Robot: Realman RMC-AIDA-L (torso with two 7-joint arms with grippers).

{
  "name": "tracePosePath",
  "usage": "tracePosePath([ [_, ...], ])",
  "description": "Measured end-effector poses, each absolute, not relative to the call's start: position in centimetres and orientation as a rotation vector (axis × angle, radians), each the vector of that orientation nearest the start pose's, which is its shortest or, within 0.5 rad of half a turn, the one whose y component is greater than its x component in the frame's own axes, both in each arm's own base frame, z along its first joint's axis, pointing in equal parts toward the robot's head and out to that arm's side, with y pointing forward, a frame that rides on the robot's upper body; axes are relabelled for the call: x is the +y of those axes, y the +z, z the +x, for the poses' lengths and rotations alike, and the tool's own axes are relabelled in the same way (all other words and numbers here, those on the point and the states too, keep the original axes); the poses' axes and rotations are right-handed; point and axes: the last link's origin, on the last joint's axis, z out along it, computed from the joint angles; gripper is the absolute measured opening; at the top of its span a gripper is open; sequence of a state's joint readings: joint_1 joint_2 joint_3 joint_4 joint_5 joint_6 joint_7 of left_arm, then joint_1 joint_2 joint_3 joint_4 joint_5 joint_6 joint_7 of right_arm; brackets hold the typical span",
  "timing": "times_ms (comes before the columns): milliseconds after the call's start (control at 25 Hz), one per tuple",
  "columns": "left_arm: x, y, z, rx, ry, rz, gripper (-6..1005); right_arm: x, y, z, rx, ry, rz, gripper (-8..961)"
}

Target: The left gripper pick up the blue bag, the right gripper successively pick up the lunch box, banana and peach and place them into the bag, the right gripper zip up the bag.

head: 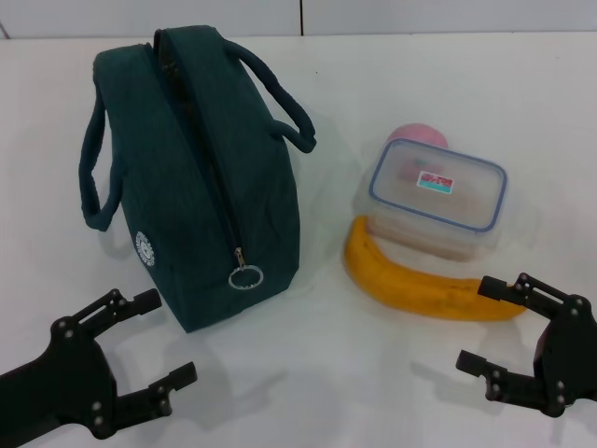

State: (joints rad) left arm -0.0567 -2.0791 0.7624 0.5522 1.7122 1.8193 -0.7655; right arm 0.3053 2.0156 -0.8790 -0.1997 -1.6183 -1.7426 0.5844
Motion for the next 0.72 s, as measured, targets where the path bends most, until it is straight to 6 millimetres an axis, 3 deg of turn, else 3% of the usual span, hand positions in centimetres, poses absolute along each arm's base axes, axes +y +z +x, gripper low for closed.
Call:
tracePosePath([
  [440, 17.0, 0.4, -33.4, -0.379, -0.942, -2.495, 879, 21.6, -2.9, 30.7, 0.224, 1.036, -2.552, 823],
  [560, 17.0, 1.5, -33.7, -0.529, -0.992, -2.492, 879, 21.6, -2.9, 30.8, 0.228, 1.033, -2.55, 823],
  [720, 18.1, 4.4, -34.4, -0.837, -1.068, -2.444, 879, 21.7, -3.0, 30.8, 0.233, 1.034, -2.551, 822],
])
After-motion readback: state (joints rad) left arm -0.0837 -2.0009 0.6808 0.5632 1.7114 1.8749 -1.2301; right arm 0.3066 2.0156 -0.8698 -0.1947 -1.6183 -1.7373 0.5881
